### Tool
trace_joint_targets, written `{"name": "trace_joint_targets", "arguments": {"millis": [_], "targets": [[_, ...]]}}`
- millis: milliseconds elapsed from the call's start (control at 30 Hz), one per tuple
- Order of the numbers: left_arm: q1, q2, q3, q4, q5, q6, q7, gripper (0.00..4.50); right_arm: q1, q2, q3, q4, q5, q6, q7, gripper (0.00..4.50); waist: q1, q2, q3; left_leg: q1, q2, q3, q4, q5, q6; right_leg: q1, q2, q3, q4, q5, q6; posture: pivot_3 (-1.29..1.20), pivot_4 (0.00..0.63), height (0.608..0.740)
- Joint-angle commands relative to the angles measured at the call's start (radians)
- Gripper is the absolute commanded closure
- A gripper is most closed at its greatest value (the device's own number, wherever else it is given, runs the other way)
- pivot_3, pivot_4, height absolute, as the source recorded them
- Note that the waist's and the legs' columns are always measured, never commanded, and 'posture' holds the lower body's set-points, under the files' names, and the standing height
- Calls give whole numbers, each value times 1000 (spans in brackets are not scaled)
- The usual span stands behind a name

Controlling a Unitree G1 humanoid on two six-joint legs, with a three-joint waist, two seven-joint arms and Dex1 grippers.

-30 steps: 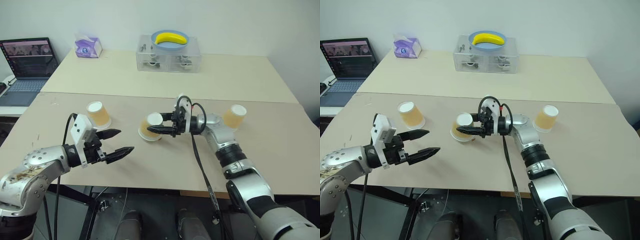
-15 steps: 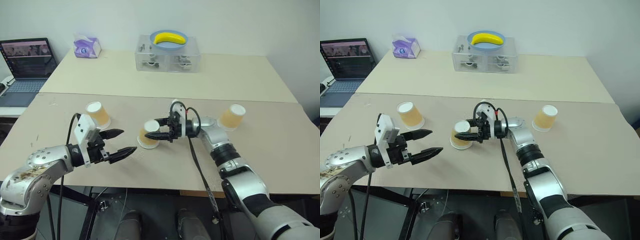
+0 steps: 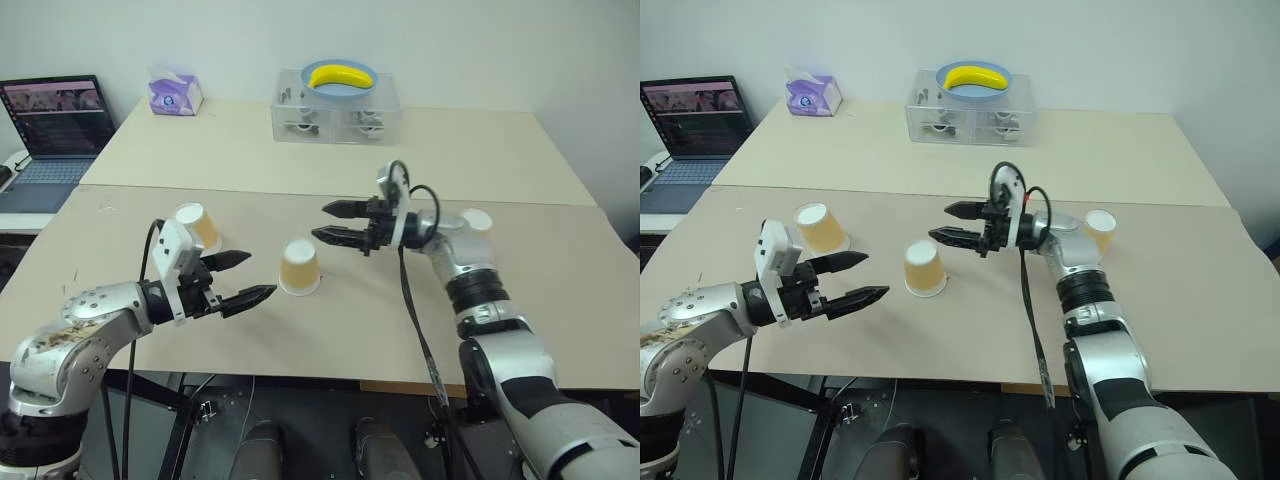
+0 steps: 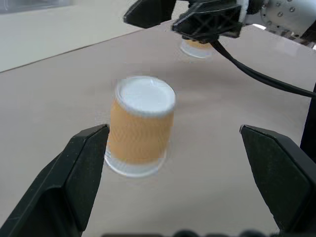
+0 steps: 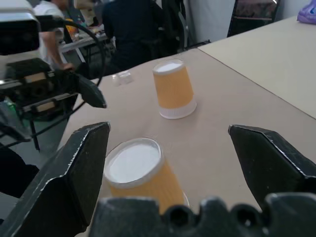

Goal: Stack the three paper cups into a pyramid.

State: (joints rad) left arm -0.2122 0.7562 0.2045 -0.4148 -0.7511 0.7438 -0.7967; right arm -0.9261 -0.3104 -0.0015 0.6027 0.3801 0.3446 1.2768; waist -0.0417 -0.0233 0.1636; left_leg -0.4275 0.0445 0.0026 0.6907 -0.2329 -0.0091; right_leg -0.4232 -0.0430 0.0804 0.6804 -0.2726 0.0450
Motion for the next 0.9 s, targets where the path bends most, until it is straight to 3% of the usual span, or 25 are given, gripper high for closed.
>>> {"name": "trace_joint_targets", "arguments": {"millis": [33,300,567,900], "targets": [[-34,-10,-8,14,-16,-4,-18,0,36,-29,-40,-119,63,86,-14,31,-1,0,0,0,0,0,0,0,0,0,0,0,0,0,0,0,150,694],[-52,-1,-64,22,13,-23,-68,0,202,-139,-116,-311,39,51,-158,31,5,0,0,-1,0,0,0,0,0,0,0,0,0,0,0,0,150,694],[-44,58,-91,6,1,-6,-154,0,350,-308,-354,-519,120,119,-353,31,10,0,0,-2,-1,0,0,0,0,-1,0,0,-1,0,0,0,150,694],[-65,71,-105,12,-4,5,-184,0,480,-387,-403,-490,67,62,-462,31,-1,0,0,0,0,2,0,0,0,0,0,2,-1,0,0,0,150,694]]}}
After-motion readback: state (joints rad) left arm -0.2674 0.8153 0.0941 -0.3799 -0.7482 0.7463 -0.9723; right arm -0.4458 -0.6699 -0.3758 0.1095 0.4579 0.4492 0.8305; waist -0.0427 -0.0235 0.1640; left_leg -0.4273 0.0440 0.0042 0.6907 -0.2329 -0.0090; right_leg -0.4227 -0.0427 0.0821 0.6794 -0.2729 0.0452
